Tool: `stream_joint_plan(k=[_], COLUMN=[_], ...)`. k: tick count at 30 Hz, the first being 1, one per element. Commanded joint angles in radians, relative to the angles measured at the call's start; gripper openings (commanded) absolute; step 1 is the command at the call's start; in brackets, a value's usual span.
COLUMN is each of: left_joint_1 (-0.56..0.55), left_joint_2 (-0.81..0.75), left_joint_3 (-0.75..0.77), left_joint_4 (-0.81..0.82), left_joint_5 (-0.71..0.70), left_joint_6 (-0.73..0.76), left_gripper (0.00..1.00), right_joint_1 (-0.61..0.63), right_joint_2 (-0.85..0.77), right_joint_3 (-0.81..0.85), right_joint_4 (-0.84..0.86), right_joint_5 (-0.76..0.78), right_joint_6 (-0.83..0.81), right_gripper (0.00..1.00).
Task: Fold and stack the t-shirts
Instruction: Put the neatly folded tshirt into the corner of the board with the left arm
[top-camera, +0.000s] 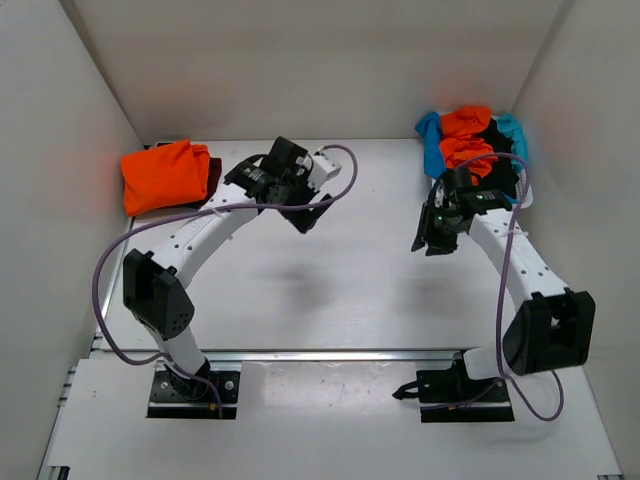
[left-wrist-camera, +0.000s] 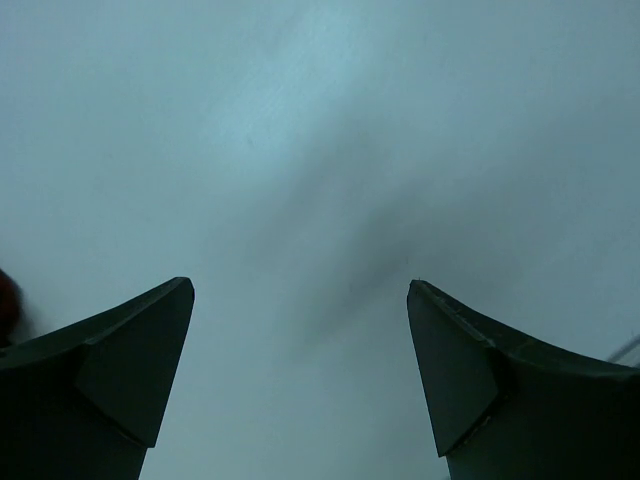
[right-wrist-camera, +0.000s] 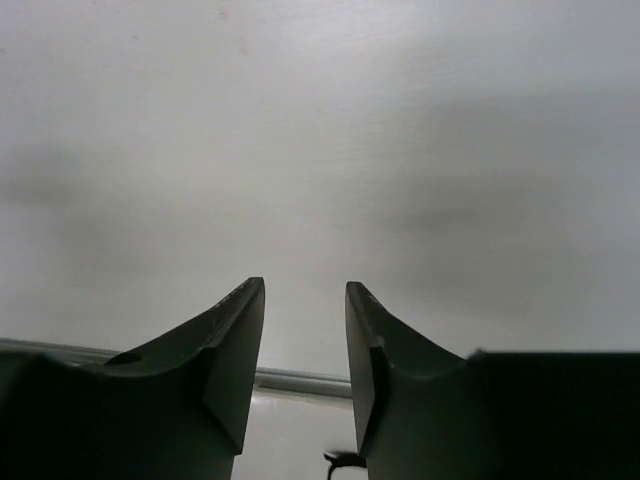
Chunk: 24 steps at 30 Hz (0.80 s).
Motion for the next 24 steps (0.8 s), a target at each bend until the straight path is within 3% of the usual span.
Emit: stream_joint_plan(k=[1, 3, 4, 5, 7, 10, 14, 19, 24], left_joint_1=[0.029, -0.041, -0.102, -0.165, -0.233, -0.249, -0.232, -0.218, -0.187], left_joint_2=[-0.07, -0.13, -0.169, -0.207, -0.247, -0.301, -0.367, -0.465, -0.488], left_joint_3=[-0.145, -0.248, -0.316, -0.38, -0.443, -0.534, -0.649, -0.802, -0.816], left_joint_4=[-0.133, -0.116, -0.107, -0.105, -0.093, -0.085, -0.08, -0.074, -0.07], left_joint_5=[0.123, 0.098, 0.08, 0.062, 0.064, 0.185, 0.172, 0.3, 0.298], left_joint_6=[-0.044, -0.039, -0.036, -0.032, -0.048, -0.05, -0.029, -0.027, -0.03], left_gripper=[0.99, 0.99, 0.98, 0.99, 0.98, 0.99, 0.99, 0.99, 0.99], right_joint_1=[-0.011, -0.046, -0.084, -0.104, -0.133, -0.13, -0.172, -0.155, -0.17], right_joint_2=[-0.115, -0.161, -0.19, -0.216, -0.259, -0.339, -0.429, -0.471, -0.512], right_joint_3=[-0.03, -0.088, -0.104, -0.127, -0.179, -0.2, -0.219, -0.245, -0.254], right_joint_4=[-0.151, -0.176, -0.191, -0.199, -0.225, -0.231, -0.24, -0.278, -0.275], right_joint_5=[0.067, 0.056, 0.018, -0.02, -0.031, -0.037, -0.076, -0.05, -0.077], right_joint_6=[-0.064, -0.067, -0.076, -0.087, -0.094, -0.091, -0.087, -0.079, -0.079], right_gripper=[0.36, 0.4, 0.48, 0.61, 1.0, 0.99, 0.99, 0.99, 0.99])
